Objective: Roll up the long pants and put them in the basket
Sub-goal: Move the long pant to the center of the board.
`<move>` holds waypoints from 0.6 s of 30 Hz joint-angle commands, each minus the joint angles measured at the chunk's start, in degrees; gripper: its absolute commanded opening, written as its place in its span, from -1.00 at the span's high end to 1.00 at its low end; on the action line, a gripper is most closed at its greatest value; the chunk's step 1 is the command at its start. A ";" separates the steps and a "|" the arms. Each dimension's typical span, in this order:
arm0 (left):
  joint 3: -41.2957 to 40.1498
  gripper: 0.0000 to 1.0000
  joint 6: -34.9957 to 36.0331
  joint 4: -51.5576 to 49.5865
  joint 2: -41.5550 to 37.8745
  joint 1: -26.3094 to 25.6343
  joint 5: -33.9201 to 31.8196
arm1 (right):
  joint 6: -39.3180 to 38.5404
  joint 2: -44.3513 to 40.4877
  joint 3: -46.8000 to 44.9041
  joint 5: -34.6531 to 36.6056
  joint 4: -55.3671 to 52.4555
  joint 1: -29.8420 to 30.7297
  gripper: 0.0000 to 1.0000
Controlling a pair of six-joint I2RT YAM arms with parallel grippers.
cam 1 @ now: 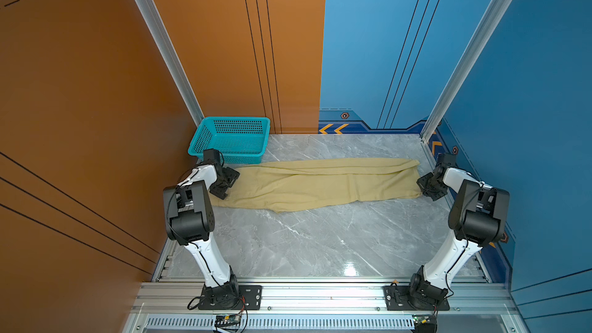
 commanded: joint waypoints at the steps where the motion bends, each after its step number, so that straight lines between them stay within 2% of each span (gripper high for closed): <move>1: -2.69 -0.69 -0.14 -1.17 -1.11 0.87 0.04 | -3.00 -7.11 -3.64 2.17 -5.02 -1.47 1.00; 9: -10.90 -0.69 -1.04 -1.20 -6.91 3.09 0.66 | -8.55 -17.45 -13.02 2.73 -8.26 -6.63 1.00; 15: -19.99 -0.69 -1.59 -1.33 -18.52 8.40 3.55 | -12.93 -23.62 -17.10 1.64 -11.57 -14.69 1.00; 18: -24.04 -0.67 -1.75 -1.47 -25.22 10.85 5.95 | -12.38 -27.23 -19.30 2.21 -12.14 -16.42 1.00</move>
